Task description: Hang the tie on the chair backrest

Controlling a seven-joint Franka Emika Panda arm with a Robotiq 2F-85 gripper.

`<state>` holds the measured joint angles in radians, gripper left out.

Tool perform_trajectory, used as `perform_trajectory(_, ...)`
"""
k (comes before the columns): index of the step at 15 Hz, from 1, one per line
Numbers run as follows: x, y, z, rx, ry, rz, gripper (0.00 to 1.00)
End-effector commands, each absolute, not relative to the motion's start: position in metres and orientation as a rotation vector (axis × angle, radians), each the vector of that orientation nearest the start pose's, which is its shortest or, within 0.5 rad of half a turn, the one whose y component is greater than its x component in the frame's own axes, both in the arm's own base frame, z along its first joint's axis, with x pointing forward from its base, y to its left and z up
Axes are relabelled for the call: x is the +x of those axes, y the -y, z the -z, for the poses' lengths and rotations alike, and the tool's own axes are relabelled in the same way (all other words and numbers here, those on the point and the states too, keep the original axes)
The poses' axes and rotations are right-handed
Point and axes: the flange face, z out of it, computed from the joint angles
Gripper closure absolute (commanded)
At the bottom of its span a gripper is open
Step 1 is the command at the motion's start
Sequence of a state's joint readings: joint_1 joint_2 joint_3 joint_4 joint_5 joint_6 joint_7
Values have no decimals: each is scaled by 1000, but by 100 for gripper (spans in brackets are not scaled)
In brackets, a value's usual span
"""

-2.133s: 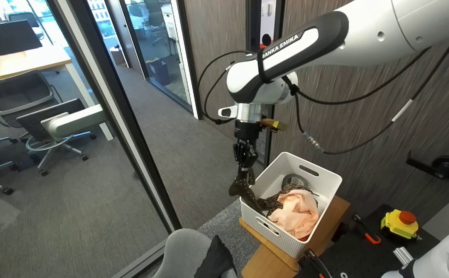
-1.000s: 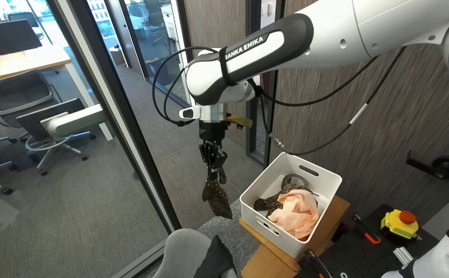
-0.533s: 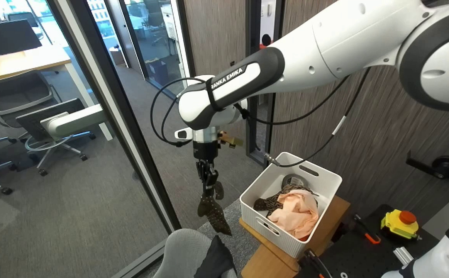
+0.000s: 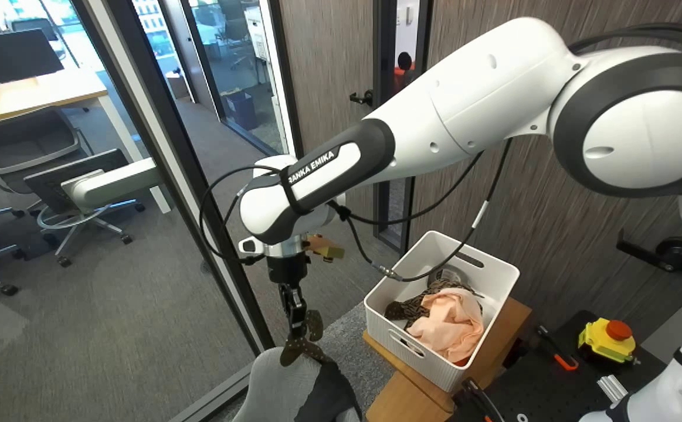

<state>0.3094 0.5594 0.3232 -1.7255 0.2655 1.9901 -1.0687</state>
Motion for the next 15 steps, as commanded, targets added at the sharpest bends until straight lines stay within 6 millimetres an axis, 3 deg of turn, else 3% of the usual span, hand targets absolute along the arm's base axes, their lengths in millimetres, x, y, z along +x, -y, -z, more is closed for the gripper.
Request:
perform_trajectory(1,513,-416,-240,-1900,1865,-324,93)
perform_trajectory(9,485,-475,-168,-1738,1894,-566,93)
perform_trajectory(11,485,-480,-153,-1713,1897,-621,93)
perform_trajectory(15,492,-482,-141,-1692,1903,-662,94)
